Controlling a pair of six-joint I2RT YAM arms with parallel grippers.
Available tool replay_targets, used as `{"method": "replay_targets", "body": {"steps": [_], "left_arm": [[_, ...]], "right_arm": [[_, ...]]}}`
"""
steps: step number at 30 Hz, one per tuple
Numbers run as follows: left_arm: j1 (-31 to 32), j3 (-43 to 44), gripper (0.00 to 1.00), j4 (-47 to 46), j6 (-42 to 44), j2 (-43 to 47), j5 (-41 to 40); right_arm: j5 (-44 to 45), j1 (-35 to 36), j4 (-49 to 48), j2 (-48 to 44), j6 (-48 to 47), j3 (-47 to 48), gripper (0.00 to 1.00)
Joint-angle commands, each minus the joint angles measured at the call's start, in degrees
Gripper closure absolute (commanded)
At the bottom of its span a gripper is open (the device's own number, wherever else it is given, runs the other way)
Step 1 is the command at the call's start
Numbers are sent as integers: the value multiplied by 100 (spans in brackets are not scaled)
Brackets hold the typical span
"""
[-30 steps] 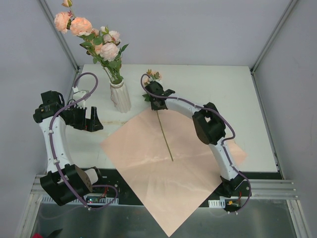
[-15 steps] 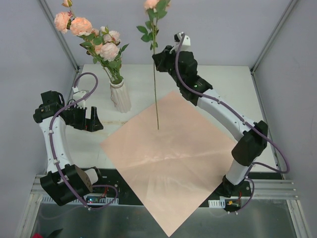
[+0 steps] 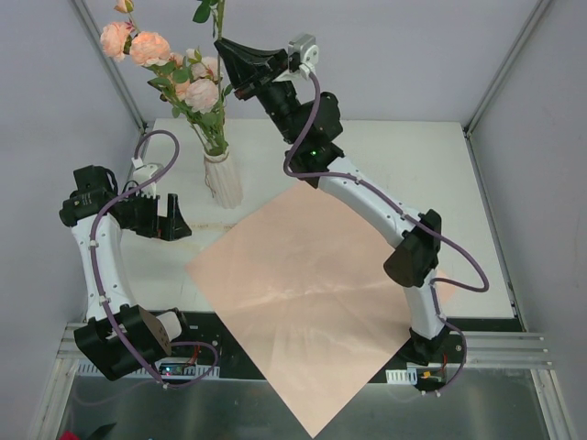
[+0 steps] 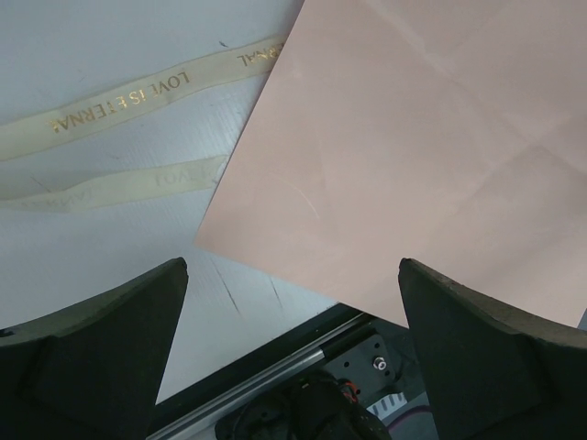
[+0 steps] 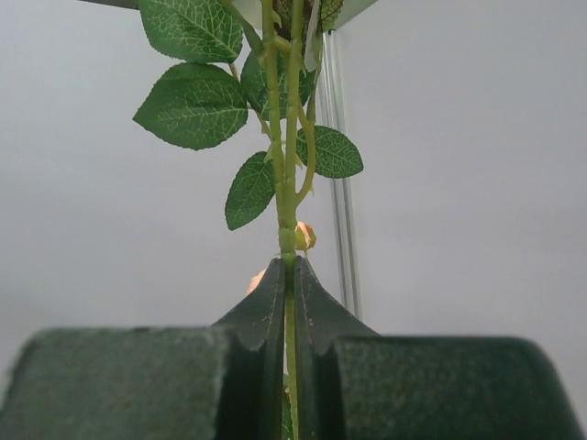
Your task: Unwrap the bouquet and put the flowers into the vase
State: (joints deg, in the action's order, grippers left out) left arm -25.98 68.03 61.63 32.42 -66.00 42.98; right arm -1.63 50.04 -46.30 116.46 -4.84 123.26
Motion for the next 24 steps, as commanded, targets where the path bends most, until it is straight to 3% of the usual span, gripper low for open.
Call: {"method": "replay_targets", "body": {"steps": [1, 15, 24], "left_arm": [[-30, 202, 1, 95, 62, 17, 132], [-48, 448, 1, 429, 247, -1, 9], [-48, 395, 1, 429, 212, -36, 237]], "right_arm": [[-330, 6, -652, 262, -316, 733, 99], [-197, -3, -986, 1150, -175, 1262, 99], [-347, 164, -1065, 852, -201, -257, 99]]}}
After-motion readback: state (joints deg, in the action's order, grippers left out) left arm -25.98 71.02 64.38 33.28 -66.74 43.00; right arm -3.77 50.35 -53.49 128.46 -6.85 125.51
